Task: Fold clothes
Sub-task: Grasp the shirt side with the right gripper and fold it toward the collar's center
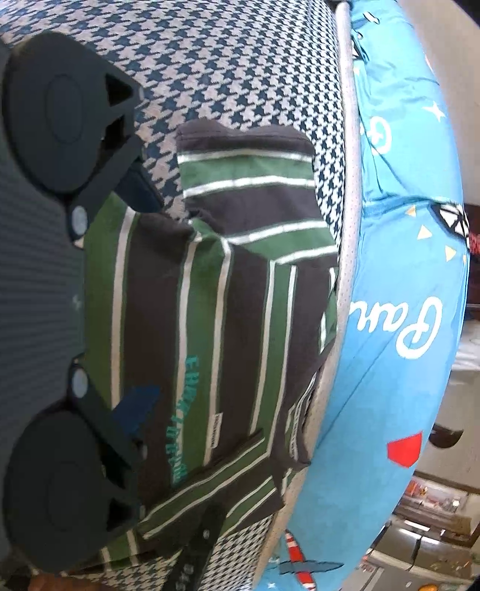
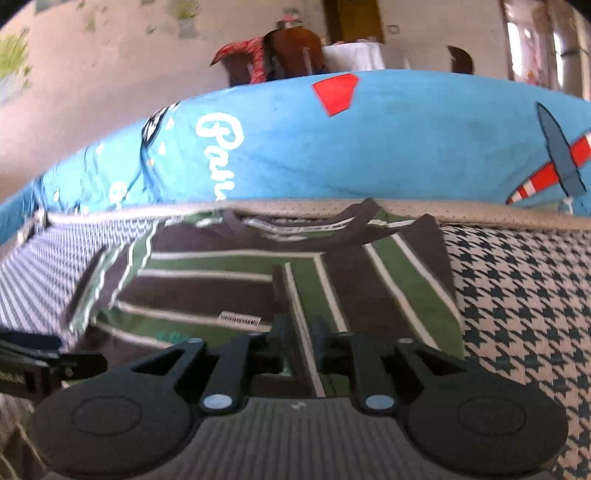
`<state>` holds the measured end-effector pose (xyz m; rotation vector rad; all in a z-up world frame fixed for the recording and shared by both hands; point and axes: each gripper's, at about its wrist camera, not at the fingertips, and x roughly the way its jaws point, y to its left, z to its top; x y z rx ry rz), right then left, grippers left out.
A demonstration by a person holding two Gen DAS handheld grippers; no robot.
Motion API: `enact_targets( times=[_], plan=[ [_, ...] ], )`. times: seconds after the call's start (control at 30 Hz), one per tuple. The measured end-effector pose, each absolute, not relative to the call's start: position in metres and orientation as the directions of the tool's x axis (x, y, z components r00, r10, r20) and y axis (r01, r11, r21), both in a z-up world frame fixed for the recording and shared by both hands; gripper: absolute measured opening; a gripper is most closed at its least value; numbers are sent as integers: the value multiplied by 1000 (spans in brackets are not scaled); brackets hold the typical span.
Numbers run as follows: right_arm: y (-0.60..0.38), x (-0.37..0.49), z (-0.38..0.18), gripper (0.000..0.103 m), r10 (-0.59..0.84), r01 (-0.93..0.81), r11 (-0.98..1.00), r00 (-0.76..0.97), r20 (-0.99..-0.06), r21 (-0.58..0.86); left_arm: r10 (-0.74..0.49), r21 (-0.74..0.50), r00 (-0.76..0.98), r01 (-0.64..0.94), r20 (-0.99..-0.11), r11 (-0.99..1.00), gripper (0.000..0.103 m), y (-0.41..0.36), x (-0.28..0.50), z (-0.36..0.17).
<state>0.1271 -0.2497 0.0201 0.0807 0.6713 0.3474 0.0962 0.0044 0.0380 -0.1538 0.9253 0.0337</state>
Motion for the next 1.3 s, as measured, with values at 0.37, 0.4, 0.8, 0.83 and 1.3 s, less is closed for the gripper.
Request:
enact_targets(
  times=[0.37, 0.4, 0.8, 0.83, 1.3],
  plan=[
    [-280, 142, 8, 25, 203, -62, 973, 695, -689, 224, 1, -129, 572, -187, -820, 974, 103, 26, 107, 33],
    [-281, 142, 7, 25, 202, -58, 972, 691, -694, 226, 0, -130, 564, -190, -826, 973, 103, 27, 108, 31],
    [-254, 134, 4, 49, 146, -132, 989, 704, -695, 74, 71, -19, 480, -179, -875, 984, 103, 18, 113, 0],
    [-250, 132, 3, 52, 133, -138, 989, 707, -694, 49, 88, 5, 486, -169, -869, 986, 103, 14, 112, -2],
    [-225, 87, 11, 67, 93, -119, 993, 639, -764, 22, 81, -46, 600, -194, -796, 980, 103, 46, 102, 25]
  ],
)
